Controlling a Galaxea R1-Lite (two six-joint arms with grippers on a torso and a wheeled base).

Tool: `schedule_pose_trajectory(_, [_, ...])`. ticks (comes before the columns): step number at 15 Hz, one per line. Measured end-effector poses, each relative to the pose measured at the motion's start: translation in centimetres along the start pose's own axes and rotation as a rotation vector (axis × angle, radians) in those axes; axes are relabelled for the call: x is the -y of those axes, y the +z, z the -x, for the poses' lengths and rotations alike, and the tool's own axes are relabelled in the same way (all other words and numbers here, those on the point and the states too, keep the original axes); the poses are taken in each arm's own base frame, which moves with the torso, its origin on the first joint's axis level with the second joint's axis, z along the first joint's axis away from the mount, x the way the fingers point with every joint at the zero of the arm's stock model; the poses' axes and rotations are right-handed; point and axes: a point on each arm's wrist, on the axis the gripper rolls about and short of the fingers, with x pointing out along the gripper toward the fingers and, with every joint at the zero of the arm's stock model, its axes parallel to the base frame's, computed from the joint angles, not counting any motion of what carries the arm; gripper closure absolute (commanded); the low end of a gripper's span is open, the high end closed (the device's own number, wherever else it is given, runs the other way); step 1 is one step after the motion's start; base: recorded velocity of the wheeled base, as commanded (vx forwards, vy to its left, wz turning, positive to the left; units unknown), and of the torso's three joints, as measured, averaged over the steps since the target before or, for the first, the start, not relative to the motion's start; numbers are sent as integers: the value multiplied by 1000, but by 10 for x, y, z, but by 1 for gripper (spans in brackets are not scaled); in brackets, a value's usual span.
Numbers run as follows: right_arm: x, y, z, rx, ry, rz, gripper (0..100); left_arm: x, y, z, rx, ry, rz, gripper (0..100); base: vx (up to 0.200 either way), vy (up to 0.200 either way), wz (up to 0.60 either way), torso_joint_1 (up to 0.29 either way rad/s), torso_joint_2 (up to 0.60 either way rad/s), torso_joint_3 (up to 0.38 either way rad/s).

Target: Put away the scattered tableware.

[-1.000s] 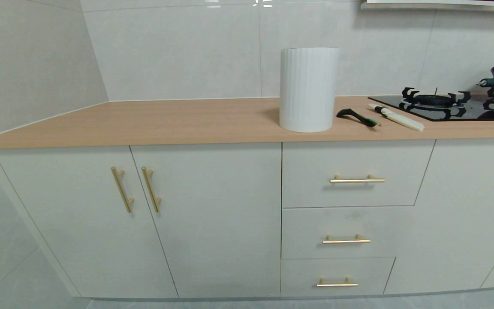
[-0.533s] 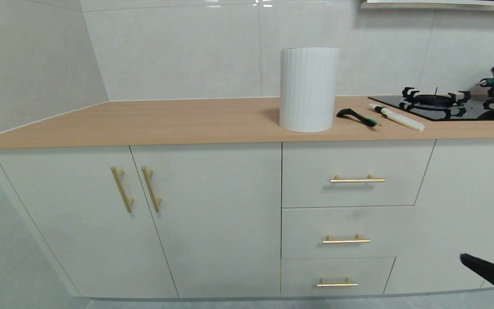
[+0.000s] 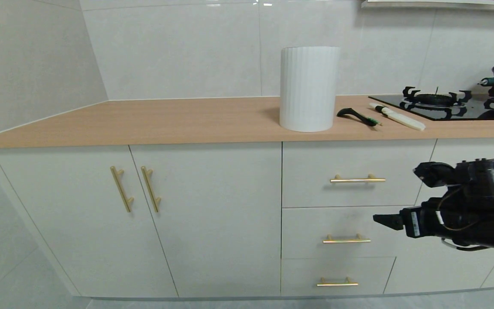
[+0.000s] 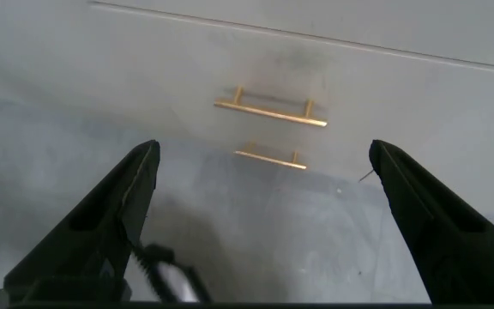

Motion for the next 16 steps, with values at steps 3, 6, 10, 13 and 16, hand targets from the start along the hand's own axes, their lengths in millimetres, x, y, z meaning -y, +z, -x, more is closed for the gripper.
schedule_pose_trajectory(3, [3, -13, -49, -8, -14, 5, 0, 0, 0, 0, 0, 0, 0, 0, 0, 0, 0, 0, 0, 0])
schedule_pose_trajectory(6, [7, -33, -89, -10, -20, 6, 0, 0, 0, 0, 0, 0, 0, 0, 0, 0, 0, 0, 0, 0])
schedule_pose_trajectory(10, [13, -61, -129, -1, -62, 3, 0, 0, 0, 0, 0, 0, 0, 0, 0, 0, 0, 0, 0, 0])
schedule_pose_trajectory(13, [17, -74, -150, -35, -89, -10, 0, 0, 0, 0, 0, 0, 0, 0, 0, 0, 0, 0, 0, 0])
schedule_pose_trajectory(16, [20, -80, -167, -39, -144, -53, 0, 0, 0, 0, 0, 0, 0, 0, 0, 0, 0, 0, 0, 0])
